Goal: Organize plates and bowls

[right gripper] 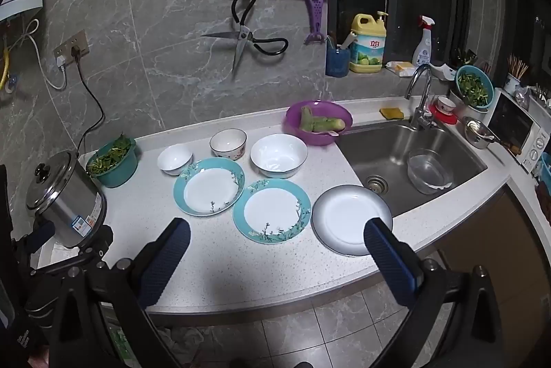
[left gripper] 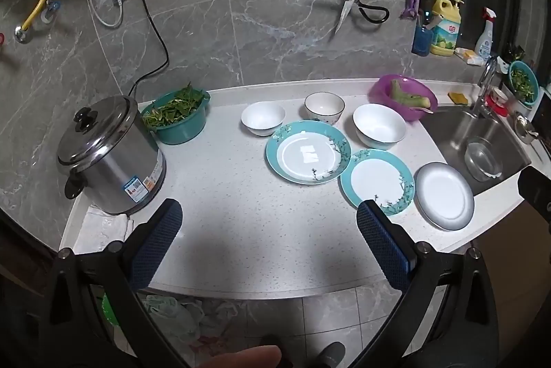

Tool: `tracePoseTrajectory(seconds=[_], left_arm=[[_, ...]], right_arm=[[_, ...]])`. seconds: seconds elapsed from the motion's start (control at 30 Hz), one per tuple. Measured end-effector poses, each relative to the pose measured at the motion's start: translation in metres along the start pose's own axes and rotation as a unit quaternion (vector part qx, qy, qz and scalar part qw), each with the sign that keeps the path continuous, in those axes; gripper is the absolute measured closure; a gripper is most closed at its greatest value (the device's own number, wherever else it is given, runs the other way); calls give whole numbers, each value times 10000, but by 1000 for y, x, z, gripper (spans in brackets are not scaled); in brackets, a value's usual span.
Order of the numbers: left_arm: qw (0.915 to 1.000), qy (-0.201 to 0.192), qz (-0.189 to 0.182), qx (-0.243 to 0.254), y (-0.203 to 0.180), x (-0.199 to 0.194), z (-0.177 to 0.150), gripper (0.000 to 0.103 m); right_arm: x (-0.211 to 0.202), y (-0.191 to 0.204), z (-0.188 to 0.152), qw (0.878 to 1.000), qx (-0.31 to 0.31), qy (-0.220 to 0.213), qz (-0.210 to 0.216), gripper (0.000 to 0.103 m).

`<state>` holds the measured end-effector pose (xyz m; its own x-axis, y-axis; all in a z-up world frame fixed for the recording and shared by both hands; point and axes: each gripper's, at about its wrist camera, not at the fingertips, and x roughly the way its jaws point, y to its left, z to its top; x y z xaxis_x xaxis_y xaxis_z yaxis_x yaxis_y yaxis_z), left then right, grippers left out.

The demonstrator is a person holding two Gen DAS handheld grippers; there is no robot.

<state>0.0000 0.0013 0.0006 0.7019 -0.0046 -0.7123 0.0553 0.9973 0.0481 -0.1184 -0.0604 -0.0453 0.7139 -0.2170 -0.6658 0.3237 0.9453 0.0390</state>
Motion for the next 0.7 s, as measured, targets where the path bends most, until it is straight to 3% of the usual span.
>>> tracePoseTrajectory(seconds=[0.7], left_arm=[[9999,-5,119,119,-8,2,-6,0]], right_arm=[[3,-7,-3,10000,7,49,5,0]])
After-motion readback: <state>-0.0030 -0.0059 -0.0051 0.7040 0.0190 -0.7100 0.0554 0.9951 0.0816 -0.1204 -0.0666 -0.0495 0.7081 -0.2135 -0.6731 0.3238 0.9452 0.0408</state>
